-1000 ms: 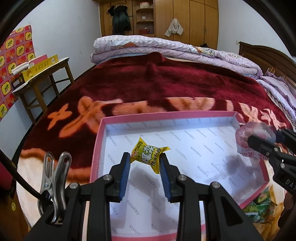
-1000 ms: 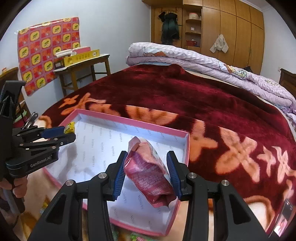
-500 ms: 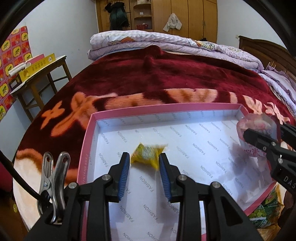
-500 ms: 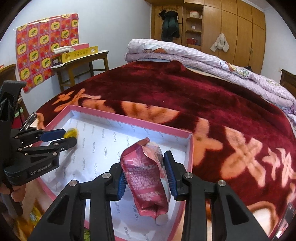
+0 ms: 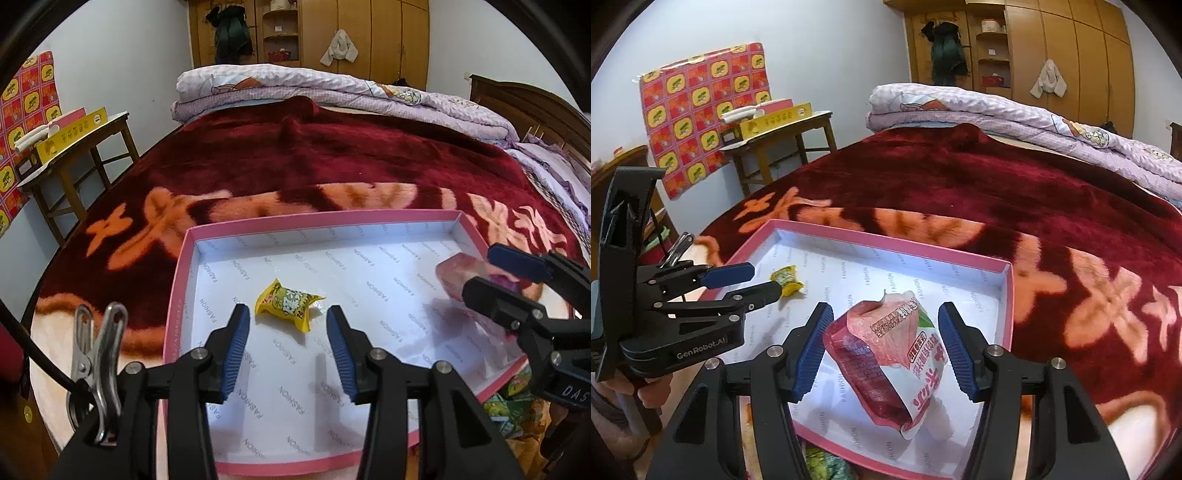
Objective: Organize snacks
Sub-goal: 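Carry the candy packet and pink pouch into the pink box and release both, then withdraw both tools from the box back toward the snack pile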
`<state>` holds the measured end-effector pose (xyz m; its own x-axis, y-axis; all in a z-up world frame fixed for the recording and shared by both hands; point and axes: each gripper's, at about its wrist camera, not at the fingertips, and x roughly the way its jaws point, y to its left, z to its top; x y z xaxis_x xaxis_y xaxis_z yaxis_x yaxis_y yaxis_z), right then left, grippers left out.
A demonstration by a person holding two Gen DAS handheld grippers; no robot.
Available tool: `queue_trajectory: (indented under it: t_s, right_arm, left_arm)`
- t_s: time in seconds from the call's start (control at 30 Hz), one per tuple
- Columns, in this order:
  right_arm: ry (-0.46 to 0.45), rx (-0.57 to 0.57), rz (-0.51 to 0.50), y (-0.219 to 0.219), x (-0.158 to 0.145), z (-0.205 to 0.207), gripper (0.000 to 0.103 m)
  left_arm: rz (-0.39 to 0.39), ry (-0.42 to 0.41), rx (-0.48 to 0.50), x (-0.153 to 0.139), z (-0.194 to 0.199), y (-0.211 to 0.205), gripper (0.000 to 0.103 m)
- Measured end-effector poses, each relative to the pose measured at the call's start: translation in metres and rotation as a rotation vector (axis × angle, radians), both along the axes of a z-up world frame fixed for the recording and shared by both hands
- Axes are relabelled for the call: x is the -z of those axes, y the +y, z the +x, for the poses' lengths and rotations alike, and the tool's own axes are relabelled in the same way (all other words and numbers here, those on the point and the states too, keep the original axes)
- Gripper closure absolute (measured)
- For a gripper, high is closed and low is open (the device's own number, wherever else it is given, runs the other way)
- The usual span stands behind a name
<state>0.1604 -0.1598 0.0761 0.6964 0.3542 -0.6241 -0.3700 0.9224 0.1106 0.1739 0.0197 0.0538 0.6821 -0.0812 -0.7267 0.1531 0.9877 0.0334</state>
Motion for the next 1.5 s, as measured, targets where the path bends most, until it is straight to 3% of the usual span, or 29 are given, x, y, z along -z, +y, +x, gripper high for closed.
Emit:
queue_trajectory:
  t_s: [0.13,0.23,0.7,1.5]
  right_arm:
    - [-0.005,-0.004,0.005,0.001,-0.003,-0.004,0.040]
    - [-0.010,-0.007,0.006,0.000,-0.005,-0.008,0.031]
    - [-0.009,-0.018,-0.004,0.003,-0.011,-0.033,0.031]
    - [0.080,0.016,-0.015,-0.009,-0.004,-0.089,0.031]
  left_arm:
    - [-0.007,-0.005,0.003,-0.005,-0.004,0.000,0.055]
    - [-0.015,-0.011,0.002,-0.009,-0.009,0.000,0.055]
    - [-0.042,-0.001,-0.022,-0.016,-0.033,0.007,0.055]
    - [-0.068,0.061,-0.036,-0.011,-0.086,0.011,0.055]
